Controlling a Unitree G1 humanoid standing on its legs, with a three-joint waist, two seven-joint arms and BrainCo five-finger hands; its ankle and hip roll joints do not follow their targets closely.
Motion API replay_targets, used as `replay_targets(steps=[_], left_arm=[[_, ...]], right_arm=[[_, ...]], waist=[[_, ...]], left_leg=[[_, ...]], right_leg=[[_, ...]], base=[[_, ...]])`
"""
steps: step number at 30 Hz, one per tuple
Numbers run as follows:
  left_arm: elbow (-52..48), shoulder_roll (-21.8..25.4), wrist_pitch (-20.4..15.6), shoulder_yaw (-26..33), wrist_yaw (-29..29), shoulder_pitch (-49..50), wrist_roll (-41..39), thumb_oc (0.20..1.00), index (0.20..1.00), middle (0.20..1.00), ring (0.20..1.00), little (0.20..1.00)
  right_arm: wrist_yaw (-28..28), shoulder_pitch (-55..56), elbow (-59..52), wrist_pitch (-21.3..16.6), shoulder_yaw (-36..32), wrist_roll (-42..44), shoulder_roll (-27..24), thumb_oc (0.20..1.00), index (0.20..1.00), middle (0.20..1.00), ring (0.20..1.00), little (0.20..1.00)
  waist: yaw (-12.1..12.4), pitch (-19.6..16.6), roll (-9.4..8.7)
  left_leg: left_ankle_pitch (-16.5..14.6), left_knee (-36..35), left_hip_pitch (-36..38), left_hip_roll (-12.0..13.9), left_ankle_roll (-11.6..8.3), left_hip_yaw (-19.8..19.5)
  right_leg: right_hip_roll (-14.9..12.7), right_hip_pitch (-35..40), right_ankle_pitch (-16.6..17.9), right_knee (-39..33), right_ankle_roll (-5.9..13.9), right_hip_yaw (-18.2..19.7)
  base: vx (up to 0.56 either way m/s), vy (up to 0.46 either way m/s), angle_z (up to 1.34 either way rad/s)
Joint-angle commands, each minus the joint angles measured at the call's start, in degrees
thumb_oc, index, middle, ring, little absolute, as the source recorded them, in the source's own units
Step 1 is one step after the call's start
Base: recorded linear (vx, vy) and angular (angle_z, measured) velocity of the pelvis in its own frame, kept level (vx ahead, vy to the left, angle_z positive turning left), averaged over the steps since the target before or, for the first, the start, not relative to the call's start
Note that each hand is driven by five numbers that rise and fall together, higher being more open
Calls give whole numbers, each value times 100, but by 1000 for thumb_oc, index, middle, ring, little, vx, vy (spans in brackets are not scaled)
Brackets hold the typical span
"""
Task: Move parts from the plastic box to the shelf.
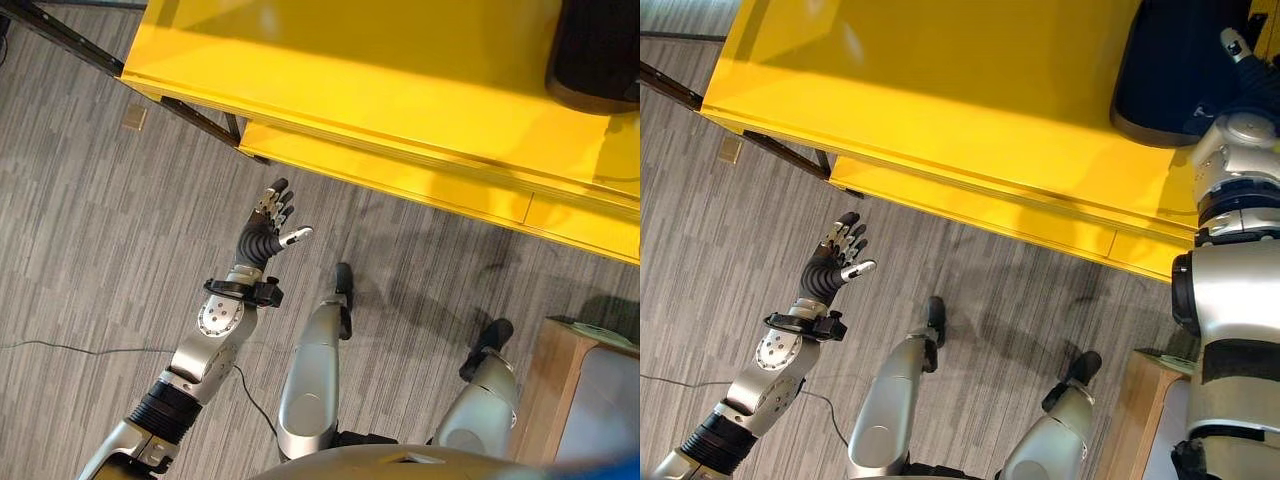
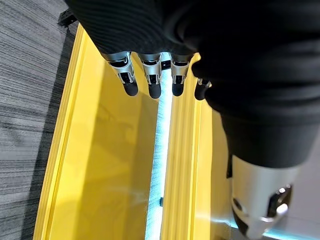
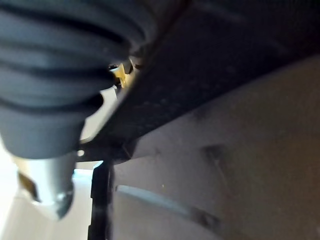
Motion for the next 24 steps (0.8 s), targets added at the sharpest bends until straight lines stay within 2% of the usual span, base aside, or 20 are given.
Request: replay_targets(steps=[1, 10, 12, 13, 14, 24], left_arm=[[-195, 140, -378, 253, 43, -222, -103, 1000, 1000, 1000, 1000, 1000], [-164, 166, -379, 258, 18, -203, -148, 1000, 1000, 1000, 1000, 1000], [-154, 177, -376, 256, 3, -192, -158, 1000, 1000, 1000, 1000, 1000], [-135, 199, -359, 247, -18, -180, -172, 1000, 1000, 1000, 1000, 1000], [-117, 229, -365, 238, -49, -169, -190, 1000, 1000, 1000, 1000, 1000], [-74, 313, -314, 228, -203, -127, -249, 1000, 1000, 1000, 1000, 1000]], right_arm=[[-81, -374, -357, -185, 159, 31, 46, 1000, 1000, 1000, 1000, 1000], [-221, -302, -633, -228, 53, 10, 48, 1000, 1000, 1000, 1000, 1000], [-252, -283, -701, -245, 27, -2, 33, 1000, 1000, 1000, 1000, 1000], [-275, -275, -717, -235, 30, -30, 20, 1000, 1000, 1000, 1000, 1000], [-306, -288, -739, -237, 11, -40, -21, 1000, 1000, 1000, 1000, 1000], [-355, -216, -948, -270, -65, -117, -106, 1000, 1000, 1000, 1000, 1000]], waist=[[136, 236, -106], [110, 155, -171], [103, 140, -194], [108, 84, -226], [98, 76, -241], [81, -167, -366]], left_leg=[[-399, 500, -184, 521, -252, -438], [-404, 489, -77, 535, -274, -456], [-264, 462, -88, 530, -223, -428], [-388, 473, 4, 555, -285, -475], [-267, 472, 6, 566, -242, -438], [-186, 254, 399, 621, -313, -444]], right_leg=[[148, 583, 398, -222, -28, 259], [168, 713, 390, -255, -18, 240], [162, 720, 495, -309, -76, 206], [194, 815, 392, -303, -30, 233], [179, 822, 490, -343, -87, 184], [231, 1254, 524, -623, -53, 61]], base=[[0, 0, 0], [-1, 0, 0], [-41, 10, 2], [-86, -1, 0], [0, 0, 0], [-7, -4, 0]])
